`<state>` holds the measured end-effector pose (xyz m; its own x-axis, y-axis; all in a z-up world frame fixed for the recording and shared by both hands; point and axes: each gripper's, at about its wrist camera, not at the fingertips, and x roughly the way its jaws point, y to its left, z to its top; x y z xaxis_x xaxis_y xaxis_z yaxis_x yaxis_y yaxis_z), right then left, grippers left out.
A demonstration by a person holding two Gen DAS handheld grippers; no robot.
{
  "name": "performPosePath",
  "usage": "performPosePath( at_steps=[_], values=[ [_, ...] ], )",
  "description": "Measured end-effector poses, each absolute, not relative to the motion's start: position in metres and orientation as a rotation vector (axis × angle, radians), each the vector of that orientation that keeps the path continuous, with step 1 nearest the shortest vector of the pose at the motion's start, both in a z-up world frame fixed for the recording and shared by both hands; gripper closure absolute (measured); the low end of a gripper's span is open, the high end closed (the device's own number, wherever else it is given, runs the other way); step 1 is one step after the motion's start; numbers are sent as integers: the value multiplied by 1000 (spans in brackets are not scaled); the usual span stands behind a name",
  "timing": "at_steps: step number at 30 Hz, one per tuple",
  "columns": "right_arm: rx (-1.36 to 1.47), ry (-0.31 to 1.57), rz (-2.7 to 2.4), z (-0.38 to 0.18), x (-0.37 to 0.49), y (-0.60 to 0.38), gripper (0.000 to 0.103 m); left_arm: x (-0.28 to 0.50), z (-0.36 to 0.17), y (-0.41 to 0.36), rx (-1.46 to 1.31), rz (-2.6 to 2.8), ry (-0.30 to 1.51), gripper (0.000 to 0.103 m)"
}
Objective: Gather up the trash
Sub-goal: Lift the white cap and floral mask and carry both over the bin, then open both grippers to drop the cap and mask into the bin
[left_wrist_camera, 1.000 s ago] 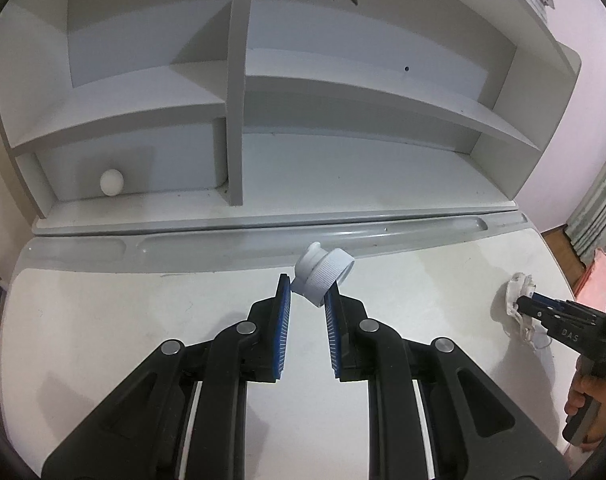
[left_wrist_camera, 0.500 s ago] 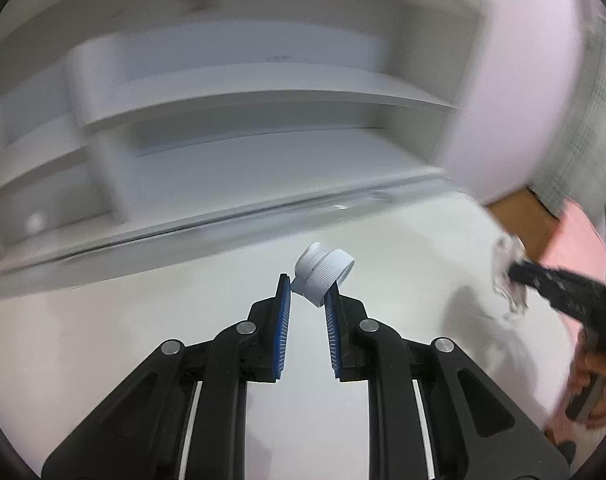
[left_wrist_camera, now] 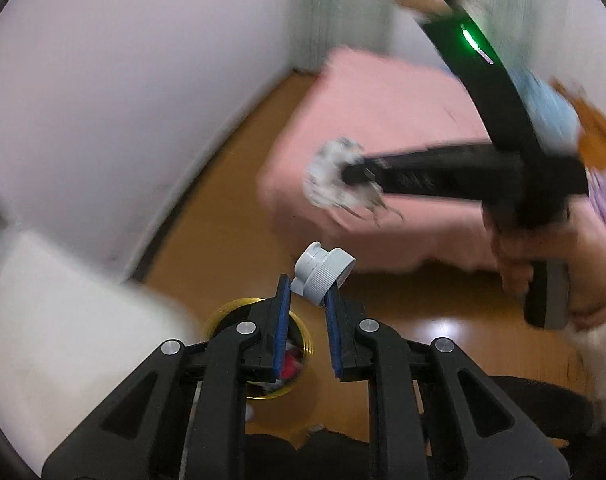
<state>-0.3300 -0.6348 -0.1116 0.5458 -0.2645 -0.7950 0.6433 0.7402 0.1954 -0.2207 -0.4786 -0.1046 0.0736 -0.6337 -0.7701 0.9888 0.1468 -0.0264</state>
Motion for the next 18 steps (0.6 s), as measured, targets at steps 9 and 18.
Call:
performPosePath(
  at_steps=[9, 18],
  values=[
    [767, 1162, -419, -317, -303, -663, 84, -169, -348, -554, 970, -971, 1118, 87],
    [883, 1401, -331, -455, -202, -656, 84, -86, -444, -554, 918, -749, 1378, 87]
  ],
)
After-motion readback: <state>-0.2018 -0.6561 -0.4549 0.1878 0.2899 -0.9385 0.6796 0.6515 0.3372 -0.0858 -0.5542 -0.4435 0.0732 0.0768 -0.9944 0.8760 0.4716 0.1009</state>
